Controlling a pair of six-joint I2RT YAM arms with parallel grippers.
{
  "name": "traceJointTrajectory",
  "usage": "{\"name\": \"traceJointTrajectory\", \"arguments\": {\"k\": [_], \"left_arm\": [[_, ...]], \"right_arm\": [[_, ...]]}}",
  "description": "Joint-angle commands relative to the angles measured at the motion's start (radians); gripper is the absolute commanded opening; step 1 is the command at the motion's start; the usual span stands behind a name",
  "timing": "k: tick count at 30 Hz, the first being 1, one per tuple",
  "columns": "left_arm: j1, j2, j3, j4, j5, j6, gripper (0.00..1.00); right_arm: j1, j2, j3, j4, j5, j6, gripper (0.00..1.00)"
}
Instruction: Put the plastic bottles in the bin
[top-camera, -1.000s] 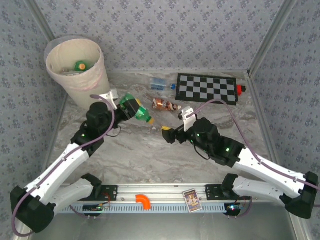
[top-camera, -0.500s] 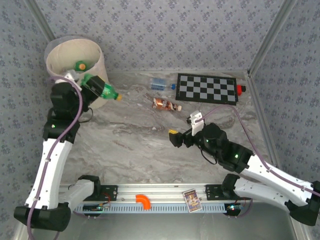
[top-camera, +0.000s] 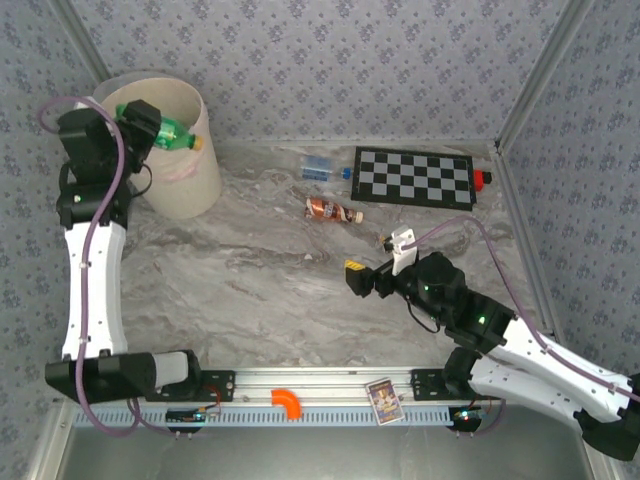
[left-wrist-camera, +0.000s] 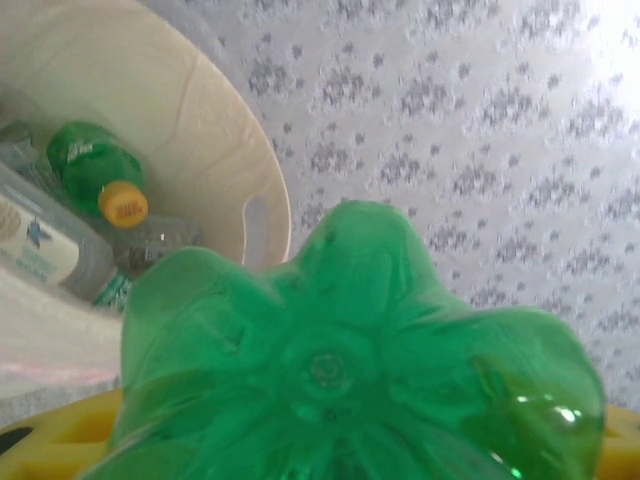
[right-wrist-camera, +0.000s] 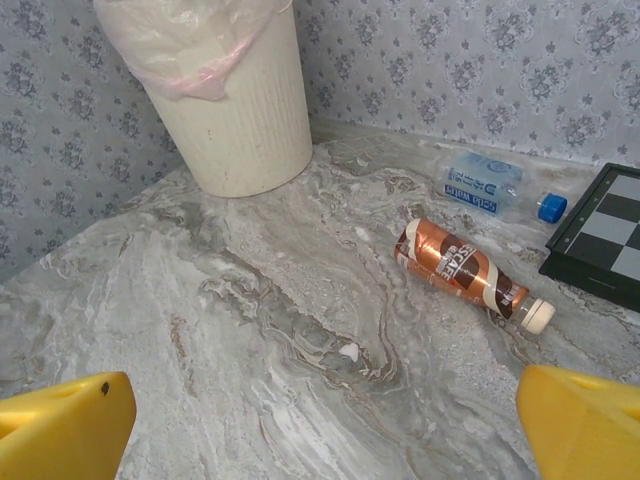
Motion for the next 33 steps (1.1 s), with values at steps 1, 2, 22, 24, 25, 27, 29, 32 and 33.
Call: {"name": "traceJointTrajectory", "arguments": {"k": [1,2,22,24,25,27,29,32,33], "left_arm": [[0.038,0.076,0.147,-0.045,-0.047,-0.026,0.61],[0.049,0.102,0.177,-0.056,-0.056,-0.022,0.61],[0.098,0.69,0.788,-0.258,-0.031,-0.186,0.69],[0.096,0.754,0.92,-0.356,-0.041,-0.18,0.85],[0.096,0.78,0.986,-0.401,-0.048,-0.168,0.99],[0.096,0.801,1.056,-0.454,-0.061,-0.155,1.0],[0.095,0.784,1.058,-0.464,-0.078,-0.144,1.0],[0.094,0.739,1.023,-0.459,-0.101,-0.131,1.0],[0.094,0.722,1.006,-0.456,-0.109,-0.122,1.0]], "right_arm": [[-0.004,-0.027,-0.009,0.025,-0.013,-0.006,0.99],[-0.005,-0.032,-0.01,0.021,-0.013,-0.007,0.99],[-0.011,-0.081,-0.005,-0.049,0.015,0.019,1.0],[-0.01,-0.089,-0.003,-0.061,0.02,0.021,0.99],[-0.01,-0.093,-0.002,-0.066,0.024,0.022,1.0],[-0.011,-0.101,-0.004,-0.067,0.028,0.024,0.99],[-0.011,-0.103,-0.008,-0.059,0.03,0.024,1.0],[-0.01,-0.096,-0.012,-0.042,0.021,0.025,0.99],[-0.01,-0.092,-0.012,-0.037,0.016,0.026,0.99]]}}
